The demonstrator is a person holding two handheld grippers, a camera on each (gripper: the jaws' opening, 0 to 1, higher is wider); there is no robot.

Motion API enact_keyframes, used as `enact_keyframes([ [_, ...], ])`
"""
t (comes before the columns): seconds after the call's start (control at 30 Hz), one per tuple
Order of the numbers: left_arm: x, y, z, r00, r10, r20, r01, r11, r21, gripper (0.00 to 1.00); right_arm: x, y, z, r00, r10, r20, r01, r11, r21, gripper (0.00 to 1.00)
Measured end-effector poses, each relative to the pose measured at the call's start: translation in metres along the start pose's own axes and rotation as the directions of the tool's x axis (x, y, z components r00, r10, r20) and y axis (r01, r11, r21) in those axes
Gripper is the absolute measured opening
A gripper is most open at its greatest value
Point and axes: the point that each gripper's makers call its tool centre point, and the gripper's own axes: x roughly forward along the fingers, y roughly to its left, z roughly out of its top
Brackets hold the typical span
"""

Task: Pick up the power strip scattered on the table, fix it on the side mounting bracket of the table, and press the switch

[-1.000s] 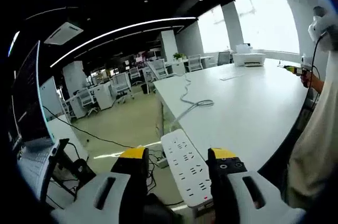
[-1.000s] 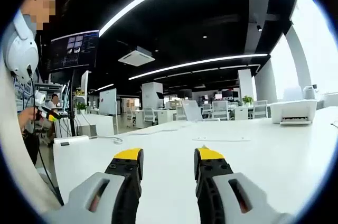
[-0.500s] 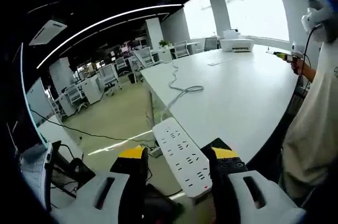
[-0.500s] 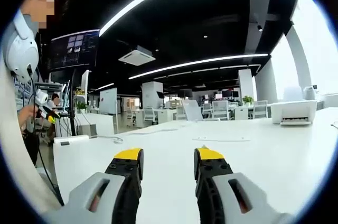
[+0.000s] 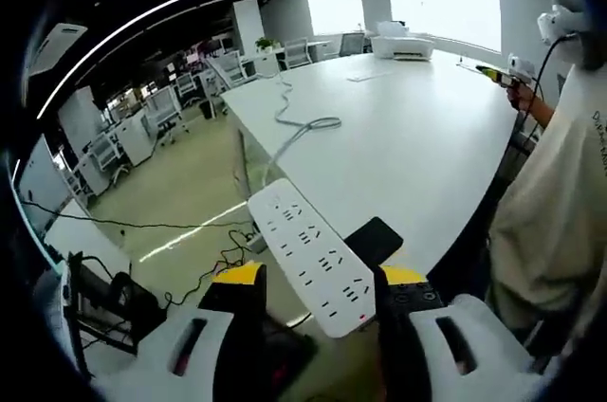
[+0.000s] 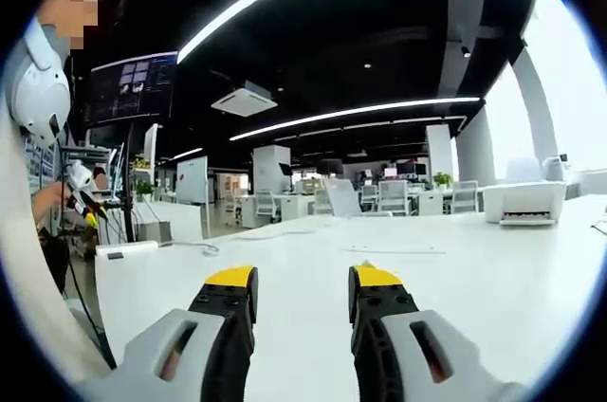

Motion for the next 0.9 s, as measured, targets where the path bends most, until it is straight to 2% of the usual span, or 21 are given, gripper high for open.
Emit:
enact_keyframes([
  [0.13, 0.004, -0.001, -0.007, 0.999, -0.028, -0.042, 0.028, 1.000, 0.006, 0.50, -0.004, -0.002, 0.000, 1.000, -0.010, -0.002, 0.010, 1.000, -0.002, 0.34],
  [0.33, 0.008, 0.000, -0.010, 0.997, -0.059, -0.058, 0.060, 0.998, 0.020, 0.51, -0.009, -0.006, 0.001, 1.000, -0.023, -0.002, 0.023, 1.000, 0.004, 0.34],
  [0.63, 0.021, 0.000, -0.018, 0.985, -0.096, -0.145, 0.101, 0.994, 0.029, 0.51, -0.009, -0.009, 0.004, 1.000, -0.025, 0.000, 0.025, 1.000, -0.005, 0.34],
  [0.73, 0.026, -0.004, -0.020, 0.979, -0.121, -0.165, 0.129, 0.991, 0.040, 0.51, -0.008, -0.010, 0.005, 1.000, -0.025, 0.001, 0.025, 1.000, -0.006, 0.34],
  [0.9, 0.032, -0.006, -0.032, 0.962, -0.142, -0.234, 0.156, 0.987, 0.043, 0.52, -0.008, -0.011, 0.007, 1.000, -0.026, 0.002, 0.026, 1.000, -0.007, 0.34],
])
